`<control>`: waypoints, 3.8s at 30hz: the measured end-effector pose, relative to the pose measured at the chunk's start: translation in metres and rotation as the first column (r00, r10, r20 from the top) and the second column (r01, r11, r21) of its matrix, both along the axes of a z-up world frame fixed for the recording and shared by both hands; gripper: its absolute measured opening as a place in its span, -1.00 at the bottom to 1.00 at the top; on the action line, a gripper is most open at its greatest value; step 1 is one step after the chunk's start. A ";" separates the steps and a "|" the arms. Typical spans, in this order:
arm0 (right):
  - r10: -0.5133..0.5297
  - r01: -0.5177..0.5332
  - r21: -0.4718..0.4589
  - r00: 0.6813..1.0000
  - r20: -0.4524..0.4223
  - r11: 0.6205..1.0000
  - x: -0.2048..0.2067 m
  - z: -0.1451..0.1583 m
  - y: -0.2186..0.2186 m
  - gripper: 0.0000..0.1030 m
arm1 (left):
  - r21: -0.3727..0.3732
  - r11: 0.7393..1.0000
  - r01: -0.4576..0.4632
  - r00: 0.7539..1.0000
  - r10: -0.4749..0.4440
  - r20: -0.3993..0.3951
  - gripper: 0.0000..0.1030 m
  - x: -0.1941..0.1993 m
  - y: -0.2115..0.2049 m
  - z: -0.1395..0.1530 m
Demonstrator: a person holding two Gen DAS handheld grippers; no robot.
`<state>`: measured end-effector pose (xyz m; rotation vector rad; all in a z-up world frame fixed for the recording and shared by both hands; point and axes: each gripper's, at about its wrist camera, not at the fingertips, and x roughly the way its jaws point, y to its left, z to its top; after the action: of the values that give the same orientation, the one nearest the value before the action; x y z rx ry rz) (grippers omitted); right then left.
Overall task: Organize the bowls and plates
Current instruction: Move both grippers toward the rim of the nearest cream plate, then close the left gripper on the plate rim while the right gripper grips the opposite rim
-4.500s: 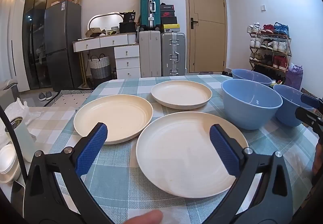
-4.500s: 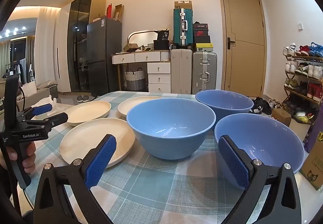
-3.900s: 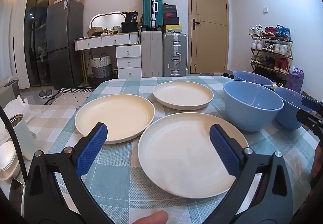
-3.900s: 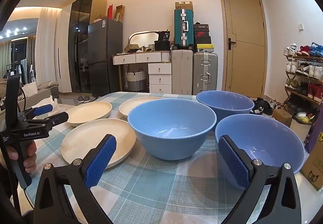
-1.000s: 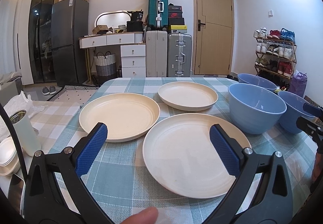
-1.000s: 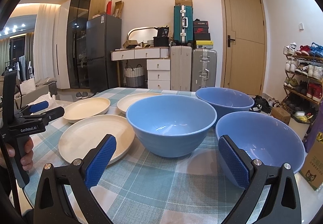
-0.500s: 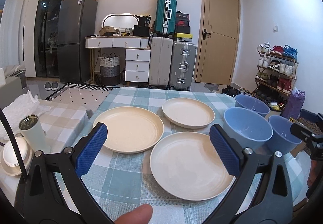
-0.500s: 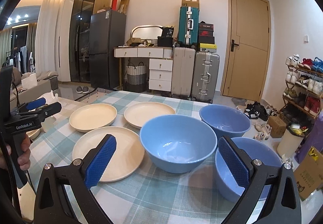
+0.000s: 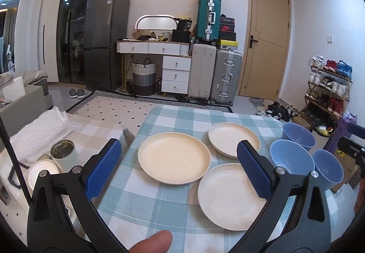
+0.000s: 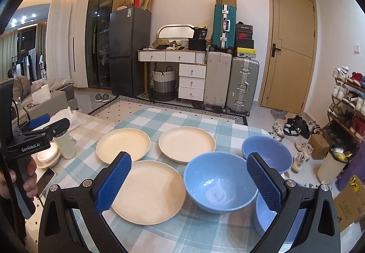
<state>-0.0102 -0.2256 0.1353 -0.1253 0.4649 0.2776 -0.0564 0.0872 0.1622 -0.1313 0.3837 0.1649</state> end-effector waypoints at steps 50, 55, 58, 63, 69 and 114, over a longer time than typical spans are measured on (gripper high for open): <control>0.183 -0.157 0.108 0.934 -0.308 0.982 0.190 -0.070 0.114 0.99 | -0.068 0.995 -0.070 0.944 0.044 -0.327 0.95 0.163 0.108 -0.087; 0.178 -0.152 0.101 0.925 -0.336 0.983 0.205 -0.084 0.119 0.99 | -0.068 0.995 -0.074 0.940 0.046 -0.338 0.95 0.178 0.113 -0.095; 0.175 -0.150 0.098 0.917 -0.357 0.984 0.214 -0.094 0.124 0.99 | -0.067 0.995 -0.071 0.937 0.043 -0.346 0.95 0.186 0.117 -0.101; 0.177 -0.153 0.091 0.906 -0.384 0.984 0.228 -0.109 0.132 0.99 | -0.070 0.994 -0.087 0.931 0.056 -0.362 0.95 0.200 0.126 -0.117; 0.180 -0.164 0.074 0.893 -0.413 0.984 0.242 -0.126 0.143 0.99 | -0.076 0.992 -0.102 0.917 0.064 -0.393 0.95 0.215 0.137 -0.137; 0.210 -0.234 0.037 0.781 -0.589 0.972 0.289 -0.217 0.199 0.07 | -0.124 0.991 -0.052 0.824 -0.028 -0.567 0.01 0.262 0.141 -0.224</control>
<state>0.2792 -0.0271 -0.0812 -0.1307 1.0858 0.5475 0.2054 0.2282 -0.0620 -0.2186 0.9967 0.1892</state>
